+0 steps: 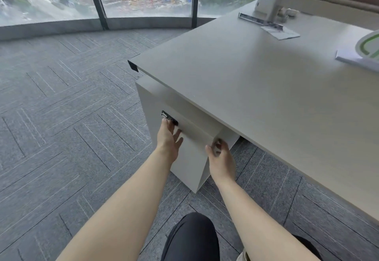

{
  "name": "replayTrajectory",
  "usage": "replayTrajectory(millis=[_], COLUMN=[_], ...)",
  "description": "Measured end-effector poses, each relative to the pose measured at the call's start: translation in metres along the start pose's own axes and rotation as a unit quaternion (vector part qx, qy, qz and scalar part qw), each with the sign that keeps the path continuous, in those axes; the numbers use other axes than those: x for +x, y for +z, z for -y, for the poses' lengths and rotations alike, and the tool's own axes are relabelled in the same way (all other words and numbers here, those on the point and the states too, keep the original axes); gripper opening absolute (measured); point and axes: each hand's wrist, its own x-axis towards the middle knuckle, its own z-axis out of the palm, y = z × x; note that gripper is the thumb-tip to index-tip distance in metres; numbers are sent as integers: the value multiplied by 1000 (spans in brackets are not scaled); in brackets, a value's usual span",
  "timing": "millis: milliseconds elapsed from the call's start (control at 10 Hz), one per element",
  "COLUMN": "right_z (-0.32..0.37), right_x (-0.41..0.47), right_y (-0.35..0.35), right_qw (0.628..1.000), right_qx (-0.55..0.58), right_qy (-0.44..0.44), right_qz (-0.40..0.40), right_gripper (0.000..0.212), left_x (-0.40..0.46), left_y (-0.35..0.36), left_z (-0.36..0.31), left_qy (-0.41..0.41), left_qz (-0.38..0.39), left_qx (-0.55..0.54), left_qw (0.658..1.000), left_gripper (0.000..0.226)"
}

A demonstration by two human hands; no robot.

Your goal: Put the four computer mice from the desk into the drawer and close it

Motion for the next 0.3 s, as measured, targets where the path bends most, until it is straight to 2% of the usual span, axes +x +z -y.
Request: replayTrajectory(millis=[300], right_z=[2], right_x=[2], right_y=[-7], right_qw=[1000], right_qx=[9], right_qy=[0], right_qz=[19], right_gripper=[42], left_x=[1], left_y=[-9], left_z=[4], left_qy=[-8], left_qz=[14], left_qx=[5], left_qw=[1000], left_gripper=[62])
